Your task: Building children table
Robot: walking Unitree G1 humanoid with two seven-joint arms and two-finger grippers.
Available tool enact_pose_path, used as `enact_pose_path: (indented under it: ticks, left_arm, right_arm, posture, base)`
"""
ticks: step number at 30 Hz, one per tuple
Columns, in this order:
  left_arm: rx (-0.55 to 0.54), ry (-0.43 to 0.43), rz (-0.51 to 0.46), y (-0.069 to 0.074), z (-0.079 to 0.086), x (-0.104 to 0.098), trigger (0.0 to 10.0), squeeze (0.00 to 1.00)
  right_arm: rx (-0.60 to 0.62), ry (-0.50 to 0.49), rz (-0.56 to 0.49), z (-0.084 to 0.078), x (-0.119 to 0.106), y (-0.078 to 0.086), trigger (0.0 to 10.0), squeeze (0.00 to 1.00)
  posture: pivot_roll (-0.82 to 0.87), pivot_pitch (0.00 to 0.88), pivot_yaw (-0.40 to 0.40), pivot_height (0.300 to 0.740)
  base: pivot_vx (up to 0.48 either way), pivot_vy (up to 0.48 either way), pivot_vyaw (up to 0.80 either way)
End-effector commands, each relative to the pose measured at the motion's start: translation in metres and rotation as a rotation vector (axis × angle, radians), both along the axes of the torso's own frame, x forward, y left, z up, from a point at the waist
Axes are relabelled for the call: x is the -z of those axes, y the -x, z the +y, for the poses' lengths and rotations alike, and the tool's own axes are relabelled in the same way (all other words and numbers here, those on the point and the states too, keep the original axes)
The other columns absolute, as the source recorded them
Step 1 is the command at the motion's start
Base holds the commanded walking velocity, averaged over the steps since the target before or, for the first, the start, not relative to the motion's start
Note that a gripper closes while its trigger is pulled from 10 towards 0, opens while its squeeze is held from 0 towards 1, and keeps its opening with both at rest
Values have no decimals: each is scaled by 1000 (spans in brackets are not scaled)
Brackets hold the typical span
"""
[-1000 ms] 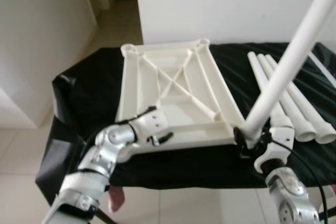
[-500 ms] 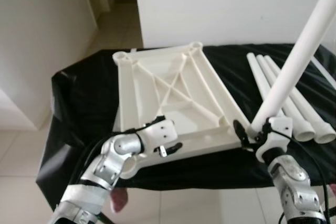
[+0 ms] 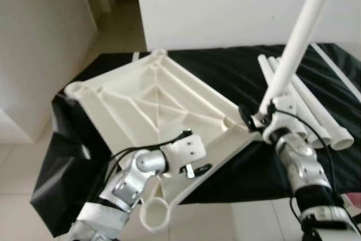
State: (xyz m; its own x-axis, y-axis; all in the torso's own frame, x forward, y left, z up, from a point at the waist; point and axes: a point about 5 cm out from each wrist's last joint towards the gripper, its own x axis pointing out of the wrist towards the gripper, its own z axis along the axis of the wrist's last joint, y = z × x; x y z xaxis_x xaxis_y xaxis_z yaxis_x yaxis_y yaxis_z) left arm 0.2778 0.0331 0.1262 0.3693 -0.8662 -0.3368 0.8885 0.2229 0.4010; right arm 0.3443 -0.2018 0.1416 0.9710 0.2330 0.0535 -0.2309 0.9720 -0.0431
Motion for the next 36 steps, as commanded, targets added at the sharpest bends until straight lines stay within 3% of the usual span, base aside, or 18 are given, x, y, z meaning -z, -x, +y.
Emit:
enact_pose_path:
  ticks: [1,3,10,11,14,19,23,27,31,34,36]
  left_arm:
    - [86,-20,23,4,-11,0,10000,0]
    - [12,39,-4,-5,-12,-9,10000,0]
    - [-37,108,-9,-9,-5,-18,10000,0]
    - [-80,165,-35,-14,-4,-27,10000,0]
    - [-106,229,-29,-16,-6,-35,10000,0]
    - [-42,315,16,-10,-8,-46,10000,0]
    - [12,321,29,-5,-6,-48,10000,0]
    - [160,271,108,6,14,-46,10000,0]
    - [165,253,108,5,19,-46,10000,0]
    - [151,159,84,1,35,-37,10000,0]
    - [156,156,85,1,42,-37,10000,0]
  right_arm:
    - [-37,5,-15,14,0,-3,10000,0]
    - [10,-12,-49,6,-5,-4,10000,0]
    - [73,-30,-90,-6,-6,1,10000,0]
    - [141,-49,-139,-17,-8,8,10000,0]
    - [187,-73,-178,-21,-10,14,10000,0]
    - [201,-96,-200,-13,-8,27,10000,0]
    - [192,-110,-197,-8,-5,34,10000,0]
    - [193,-125,-185,1,2,44,10000,0]
    - [202,-134,-181,1,3,45,10000,0]
    - [191,-156,-173,11,4,52,10000,0]
    - [191,-165,-162,15,6,57,10000,0]
  posture:
    - [36,0,11,740]
    - [42,0,6,740]
    - [41,0,10,740]
    - [35,0,16,740]
    - [31,0,19,740]
    - [24,0,27,740]
    - [24,0,27,740]
    - [18,0,33,740]
    - [18,0,33,740]
    - [30,0,26,740]
    - [34,0,24,740]
  base:
    - [0,0,0]
    - [0,0,0]
    - [0,0,0]
    - [0,0,0]
    - [0,0,0]
    - [0,0,0]
    - [0,0,0]
    - [0,0,0]
    - [0,0,0]
    - [0,0,0]
    - [0,0,0]
